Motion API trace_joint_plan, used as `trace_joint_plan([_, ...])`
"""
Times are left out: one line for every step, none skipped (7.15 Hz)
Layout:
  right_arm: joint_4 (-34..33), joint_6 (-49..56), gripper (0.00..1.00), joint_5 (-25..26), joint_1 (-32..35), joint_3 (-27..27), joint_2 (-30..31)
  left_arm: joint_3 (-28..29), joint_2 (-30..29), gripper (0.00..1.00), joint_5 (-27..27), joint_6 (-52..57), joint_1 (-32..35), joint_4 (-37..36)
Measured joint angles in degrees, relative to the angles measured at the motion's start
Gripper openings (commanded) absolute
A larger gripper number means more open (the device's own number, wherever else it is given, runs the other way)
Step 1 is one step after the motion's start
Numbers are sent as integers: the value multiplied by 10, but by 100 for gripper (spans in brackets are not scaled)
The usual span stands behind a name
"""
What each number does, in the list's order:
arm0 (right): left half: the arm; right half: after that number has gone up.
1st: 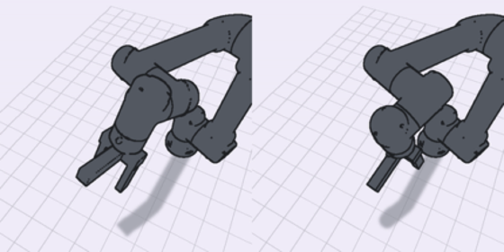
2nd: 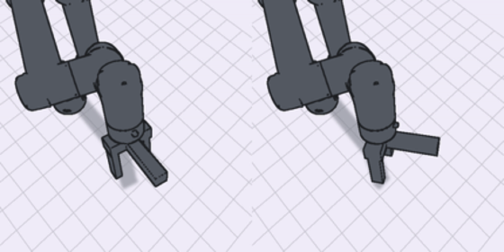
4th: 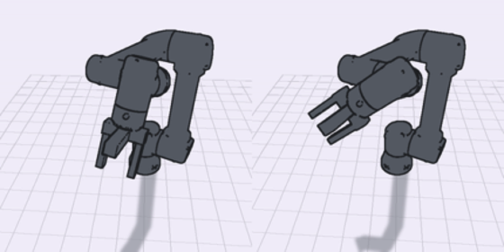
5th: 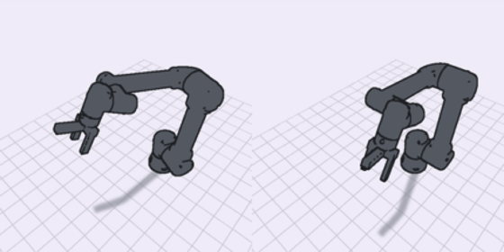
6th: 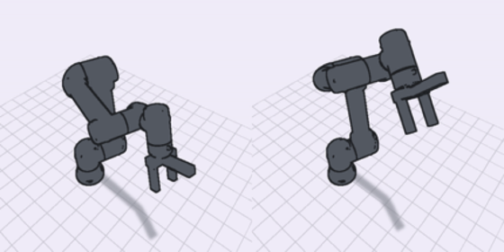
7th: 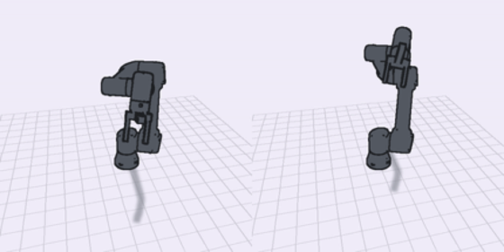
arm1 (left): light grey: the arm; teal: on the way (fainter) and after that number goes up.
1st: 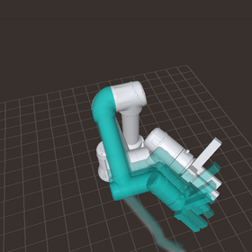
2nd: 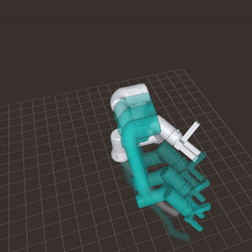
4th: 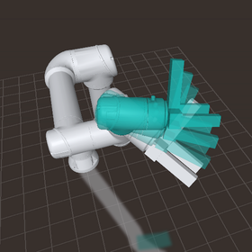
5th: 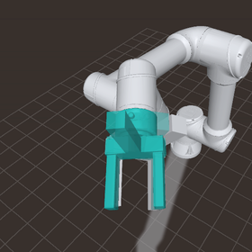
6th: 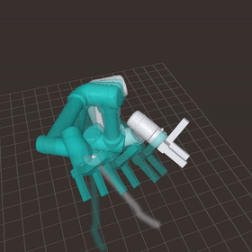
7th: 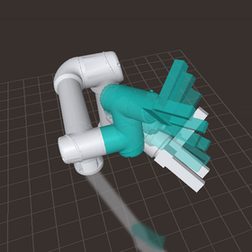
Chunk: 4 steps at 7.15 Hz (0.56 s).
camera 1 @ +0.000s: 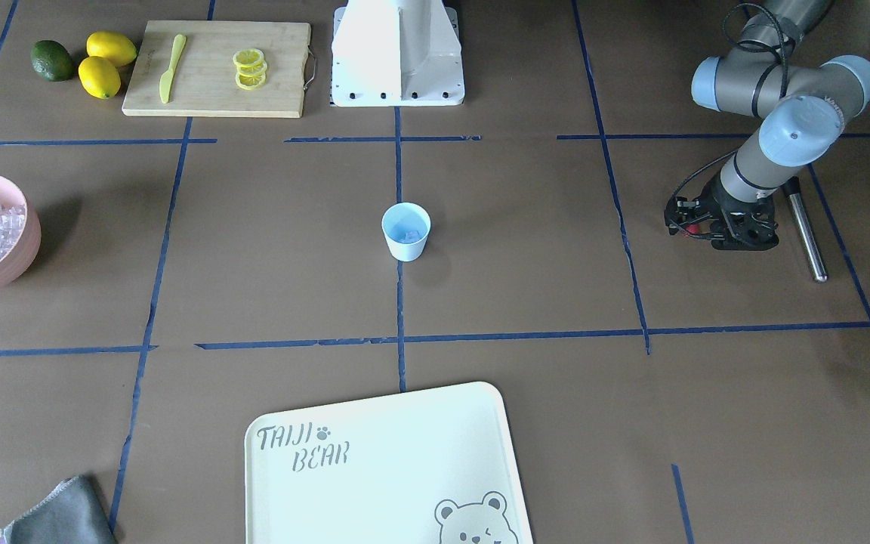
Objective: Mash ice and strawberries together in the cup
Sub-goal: 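Lower the left gripper onto the red strawberry and grasp it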
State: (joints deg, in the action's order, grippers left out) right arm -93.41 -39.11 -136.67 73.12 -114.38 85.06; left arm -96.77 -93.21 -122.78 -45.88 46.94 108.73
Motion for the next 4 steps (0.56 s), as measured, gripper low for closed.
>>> trace_joint_plan([0, 0, 100, 0, 0, 0, 0, -2, 0, 0, -2, 0, 0, 0])
trace_joint_plan([0, 0, 100, 0, -1, 0, -1, -6, -1, 0, -10, 0, 1, -1])
trace_joint_plan([0, 0, 100, 0, -1, 0, -1, -26, 0, 0, -30, -2, 2, -3])
trace_joint_plan([0, 0, 100, 0, -1, 0, -1, -64, 1, 0, -56, -7, 5, -6])
